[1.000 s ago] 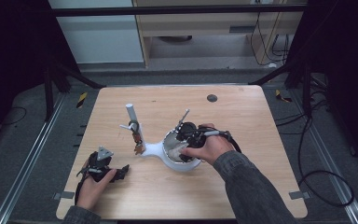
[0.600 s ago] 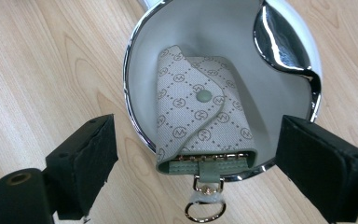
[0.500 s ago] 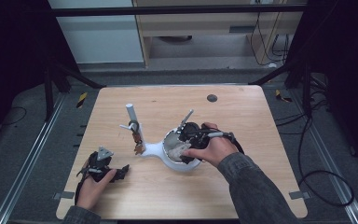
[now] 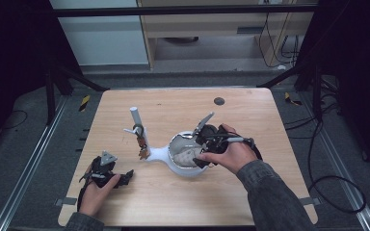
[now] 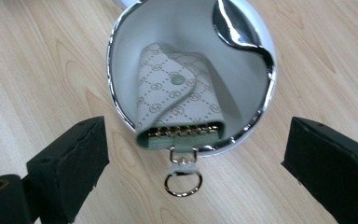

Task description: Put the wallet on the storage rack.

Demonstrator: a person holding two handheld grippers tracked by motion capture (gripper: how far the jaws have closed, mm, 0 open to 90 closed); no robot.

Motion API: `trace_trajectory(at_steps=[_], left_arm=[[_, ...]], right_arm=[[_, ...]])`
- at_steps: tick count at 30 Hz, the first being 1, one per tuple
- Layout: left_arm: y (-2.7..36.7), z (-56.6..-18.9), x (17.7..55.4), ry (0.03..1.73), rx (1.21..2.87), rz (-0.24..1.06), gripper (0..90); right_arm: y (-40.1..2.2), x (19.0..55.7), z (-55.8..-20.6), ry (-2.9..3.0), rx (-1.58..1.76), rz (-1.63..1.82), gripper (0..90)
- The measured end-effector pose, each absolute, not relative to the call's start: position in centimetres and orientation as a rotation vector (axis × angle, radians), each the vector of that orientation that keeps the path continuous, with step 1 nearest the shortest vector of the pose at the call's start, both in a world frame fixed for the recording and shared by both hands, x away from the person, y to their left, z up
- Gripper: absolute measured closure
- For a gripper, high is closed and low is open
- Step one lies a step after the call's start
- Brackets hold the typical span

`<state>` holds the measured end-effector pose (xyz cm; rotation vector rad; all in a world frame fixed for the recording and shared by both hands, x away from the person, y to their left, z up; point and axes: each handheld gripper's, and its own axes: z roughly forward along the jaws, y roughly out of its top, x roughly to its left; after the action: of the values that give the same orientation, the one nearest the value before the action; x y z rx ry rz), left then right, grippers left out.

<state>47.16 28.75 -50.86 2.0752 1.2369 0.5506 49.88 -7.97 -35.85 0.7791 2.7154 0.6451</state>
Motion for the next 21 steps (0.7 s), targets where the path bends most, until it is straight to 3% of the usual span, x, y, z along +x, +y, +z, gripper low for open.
trace_trajectory(at_steps=[21], left_arm=[[28.7, -50.9, 47.2, 1.236, 2.076, 0.55, 0.7]], right_arm=[[-14.0, 49.8, -35.5, 2.575, 0.898, 0.768, 6.6]])
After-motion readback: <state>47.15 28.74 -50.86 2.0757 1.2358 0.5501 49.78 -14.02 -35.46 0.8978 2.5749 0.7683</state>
